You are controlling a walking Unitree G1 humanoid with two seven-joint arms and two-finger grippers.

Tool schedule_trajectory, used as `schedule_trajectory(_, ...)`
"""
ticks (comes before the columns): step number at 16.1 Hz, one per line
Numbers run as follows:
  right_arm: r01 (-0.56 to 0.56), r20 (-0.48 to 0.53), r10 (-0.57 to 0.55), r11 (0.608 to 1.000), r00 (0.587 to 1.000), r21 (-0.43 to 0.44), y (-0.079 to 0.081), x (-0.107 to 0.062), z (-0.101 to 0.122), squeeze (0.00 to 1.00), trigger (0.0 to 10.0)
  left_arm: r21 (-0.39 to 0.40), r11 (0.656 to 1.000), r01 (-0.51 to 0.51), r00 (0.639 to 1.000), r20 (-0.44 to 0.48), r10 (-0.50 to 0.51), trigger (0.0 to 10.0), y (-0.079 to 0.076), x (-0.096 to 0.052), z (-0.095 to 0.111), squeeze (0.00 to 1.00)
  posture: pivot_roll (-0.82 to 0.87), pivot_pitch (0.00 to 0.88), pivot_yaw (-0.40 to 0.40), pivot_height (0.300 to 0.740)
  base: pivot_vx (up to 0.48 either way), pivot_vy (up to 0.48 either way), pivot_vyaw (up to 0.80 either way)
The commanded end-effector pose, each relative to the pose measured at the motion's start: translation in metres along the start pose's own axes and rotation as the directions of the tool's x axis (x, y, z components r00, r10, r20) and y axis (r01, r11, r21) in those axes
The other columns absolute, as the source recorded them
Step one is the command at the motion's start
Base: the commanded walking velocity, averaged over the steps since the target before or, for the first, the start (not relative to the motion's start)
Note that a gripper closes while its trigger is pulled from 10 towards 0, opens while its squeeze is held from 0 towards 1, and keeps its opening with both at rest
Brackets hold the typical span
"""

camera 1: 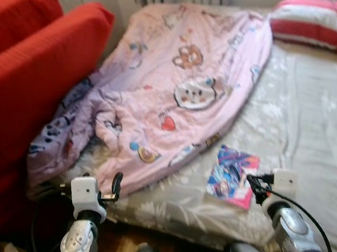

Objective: Clean up the room

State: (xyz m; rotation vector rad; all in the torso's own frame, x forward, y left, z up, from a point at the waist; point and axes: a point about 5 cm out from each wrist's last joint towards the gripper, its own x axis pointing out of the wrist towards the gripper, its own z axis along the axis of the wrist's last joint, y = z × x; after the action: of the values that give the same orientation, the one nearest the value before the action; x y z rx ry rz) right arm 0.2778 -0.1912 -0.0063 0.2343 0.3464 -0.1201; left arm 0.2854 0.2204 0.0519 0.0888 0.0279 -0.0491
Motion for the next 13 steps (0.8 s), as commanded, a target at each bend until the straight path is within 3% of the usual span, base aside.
schedule_trajectory(1,0.034,-0.034,-0.032,0.997,0.999,0.074,0.000,0.001,-0.003,0.00,10.0,0.004,1.000,-0.003,1.000,-0.021,0.003,10.0,0.003,-0.005,-0.003,0.00,0.19,0.205,0.025,0.645,0.000,0.000,0.00)
schedule_trajectory(7,-0.023,-0.049,0.037,0.969,0.998,0.245,0.020,0.014,0.010,0.00,10.0,0.036,0.999,0.005,1.000,-0.019,-0.004,10.0,0.012,-0.010,0.002,0.00,0.23,0.234,0.055,0.645,0.000,0.000,0.00)
schedule_trajectory(9,-0.022,-0.047,0.032,0.981,0.998,0.194,0.021,0.015,0.012,0.00,10.0,0.040,0.999,0.002,1.000,-0.018,-0.001,10.0,0.014,-0.010,0.003,0.00,0.23,0.231,0.058,0.645,0.000,0.000,0.00)
schedule_trajectory(10,-0.050,-0.029,0.053,0.994,0.998,0.093,0.024,0.015,0.013,0.00,10.0,0.041,0.999,0.001,1.000,-0.022,0.000,10.0,0.014,-0.011,0.003,0.00,0.22,0.221,0.056,0.645,0.000,0.000,0.00)
schedule_trajectory(12,-0.057,-0.018,0.058,0.995,0.998,0.084,0.024,0.014,0.014,0.00,10.0,0.040,0.999,0.002,1.000,-0.024,-0.001,10.0,0.013,-0.010,0.003,0.00,0.22,0.217,0.054,0.645,0.000,0.000,0.00)
schedule_trajectory(13,-0.075,-0.014,0.075,0.997,0.997,-0.005,0.024,0.012,0.013,0.00,10.0,0.034,0.999,0.004,1.000,-0.025,-0.003,10.0,0.012,-0.009,0.003,0.00,0.21,0.211,0.051,0.645,0.000,0.000,0.00)
